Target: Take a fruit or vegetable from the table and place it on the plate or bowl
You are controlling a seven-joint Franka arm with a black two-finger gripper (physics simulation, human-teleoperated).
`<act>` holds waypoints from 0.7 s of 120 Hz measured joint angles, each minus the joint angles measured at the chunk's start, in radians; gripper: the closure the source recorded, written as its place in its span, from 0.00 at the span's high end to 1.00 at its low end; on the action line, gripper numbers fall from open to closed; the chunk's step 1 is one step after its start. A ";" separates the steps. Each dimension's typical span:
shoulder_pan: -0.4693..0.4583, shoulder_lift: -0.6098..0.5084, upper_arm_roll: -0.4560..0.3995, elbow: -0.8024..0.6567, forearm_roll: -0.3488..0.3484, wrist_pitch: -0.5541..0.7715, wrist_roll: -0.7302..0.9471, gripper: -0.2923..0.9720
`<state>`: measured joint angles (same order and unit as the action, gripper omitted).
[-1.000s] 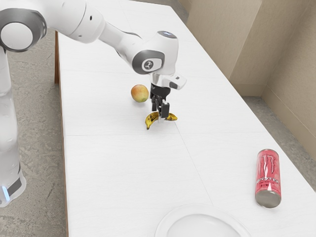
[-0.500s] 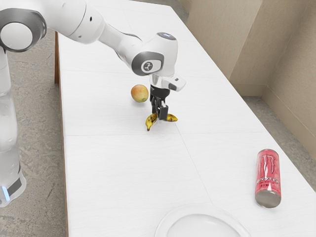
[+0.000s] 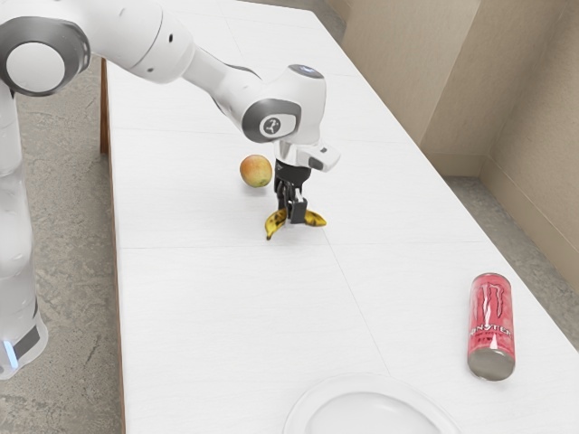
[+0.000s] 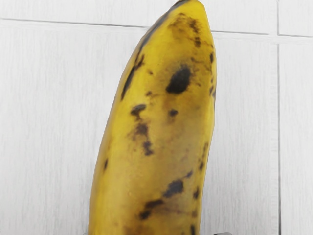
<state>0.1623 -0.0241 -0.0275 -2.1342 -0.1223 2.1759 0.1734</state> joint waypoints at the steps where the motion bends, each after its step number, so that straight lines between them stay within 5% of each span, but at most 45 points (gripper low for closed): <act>1: 0.000 0.000 0.000 0.000 0.000 0.000 0.000 0.45; 53: -0.012 -0.049 0.000 0.003 0.018 0.043 -0.034 0.36; 84: -0.393 -0.058 -0.042 0.126 0.024 0.053 -0.138 0.35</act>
<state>-0.2311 -0.0820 -0.0699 -2.0085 -0.0982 2.2292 0.0358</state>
